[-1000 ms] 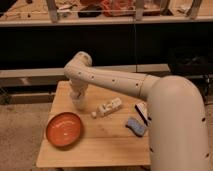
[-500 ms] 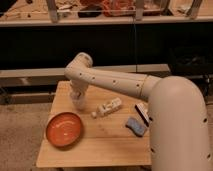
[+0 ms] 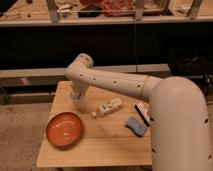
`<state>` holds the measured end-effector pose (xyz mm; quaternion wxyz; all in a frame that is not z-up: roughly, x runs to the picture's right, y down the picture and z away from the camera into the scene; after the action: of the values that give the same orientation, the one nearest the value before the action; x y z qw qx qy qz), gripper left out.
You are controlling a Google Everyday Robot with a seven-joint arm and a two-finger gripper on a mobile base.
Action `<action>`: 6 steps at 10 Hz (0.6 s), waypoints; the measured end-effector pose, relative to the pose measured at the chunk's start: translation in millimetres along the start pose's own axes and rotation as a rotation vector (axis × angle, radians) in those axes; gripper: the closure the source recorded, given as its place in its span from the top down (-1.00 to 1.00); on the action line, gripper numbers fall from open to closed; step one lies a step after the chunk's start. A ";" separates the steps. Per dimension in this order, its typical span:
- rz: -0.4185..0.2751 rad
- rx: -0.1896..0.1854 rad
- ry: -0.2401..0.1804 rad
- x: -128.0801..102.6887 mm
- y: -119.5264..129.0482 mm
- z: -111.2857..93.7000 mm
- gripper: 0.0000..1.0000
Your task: Place the pepper in the ceramic cup
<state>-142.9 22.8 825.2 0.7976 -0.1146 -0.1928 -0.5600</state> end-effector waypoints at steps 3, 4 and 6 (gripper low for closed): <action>-0.002 0.002 0.000 0.2 1.7 1.0 0.28; -0.002 0.002 0.000 0.4 2.1 1.1 0.41; -0.003 0.003 0.000 0.3 3.0 1.8 0.45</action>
<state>-140.3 24.3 827.0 0.7970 -0.1131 -0.1940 -0.5607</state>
